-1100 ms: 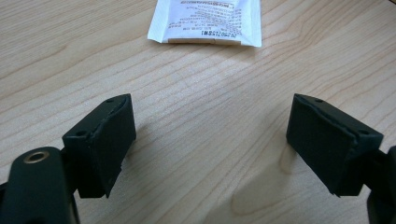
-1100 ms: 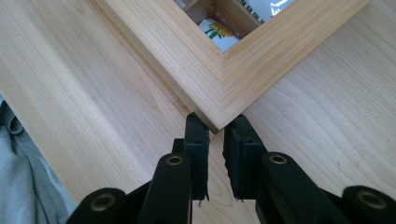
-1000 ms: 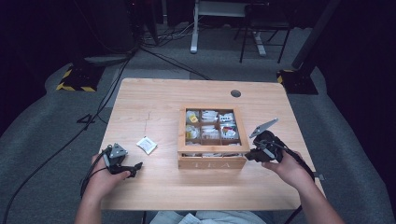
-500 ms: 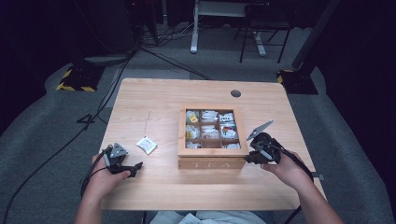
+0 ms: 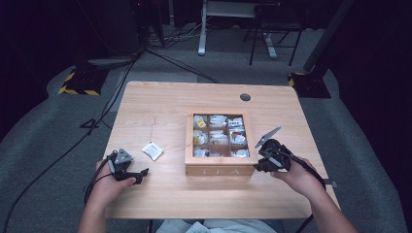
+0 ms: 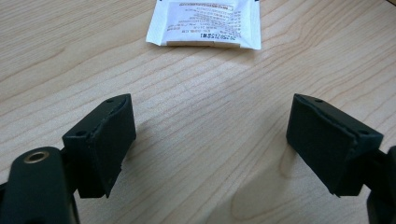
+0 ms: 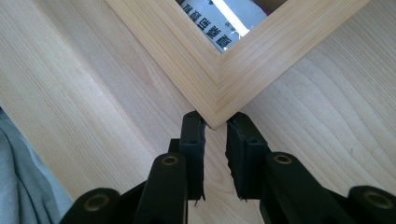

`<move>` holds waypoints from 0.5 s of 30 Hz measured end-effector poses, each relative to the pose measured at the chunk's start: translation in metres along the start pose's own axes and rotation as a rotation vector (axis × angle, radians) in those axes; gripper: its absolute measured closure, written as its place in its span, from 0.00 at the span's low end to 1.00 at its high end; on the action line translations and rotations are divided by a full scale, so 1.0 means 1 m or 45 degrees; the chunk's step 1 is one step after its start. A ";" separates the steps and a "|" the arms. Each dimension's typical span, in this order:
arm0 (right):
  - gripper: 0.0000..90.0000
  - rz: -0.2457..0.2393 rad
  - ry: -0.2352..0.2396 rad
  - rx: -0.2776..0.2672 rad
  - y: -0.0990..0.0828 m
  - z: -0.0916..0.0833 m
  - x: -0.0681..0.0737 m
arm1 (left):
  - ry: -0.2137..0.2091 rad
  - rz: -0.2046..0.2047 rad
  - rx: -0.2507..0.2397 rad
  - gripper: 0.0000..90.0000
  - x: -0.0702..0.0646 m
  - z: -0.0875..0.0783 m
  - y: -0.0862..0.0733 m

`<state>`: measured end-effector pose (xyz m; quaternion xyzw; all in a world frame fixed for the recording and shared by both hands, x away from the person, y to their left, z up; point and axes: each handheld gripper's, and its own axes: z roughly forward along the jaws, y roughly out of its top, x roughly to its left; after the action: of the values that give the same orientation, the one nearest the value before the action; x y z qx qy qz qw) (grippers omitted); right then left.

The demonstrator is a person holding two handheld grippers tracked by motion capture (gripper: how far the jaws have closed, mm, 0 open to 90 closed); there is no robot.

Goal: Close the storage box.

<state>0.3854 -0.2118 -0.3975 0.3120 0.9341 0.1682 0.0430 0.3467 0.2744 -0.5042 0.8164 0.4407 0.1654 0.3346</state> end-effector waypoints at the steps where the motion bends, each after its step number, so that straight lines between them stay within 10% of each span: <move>1: 0.82 0.003 0.000 0.003 0.000 0.000 0.000 | 0.000 0.000 0.000 0.18 0.000 0.000 0.000; 9: 0.58 0.000 0.014 -0.034 -0.004 -0.008 -0.004 | 0.000 0.001 -0.001 0.18 0.000 0.000 0.000; 15: 0.52 0.096 0.036 -0.228 -0.008 -0.021 -0.022 | 0.005 0.001 -0.001 0.18 -0.001 0.000 0.000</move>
<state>0.3944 -0.2364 -0.3806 0.3394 0.9034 0.2571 0.0512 0.3459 0.2740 -0.5042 0.8161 0.4409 0.1673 0.3341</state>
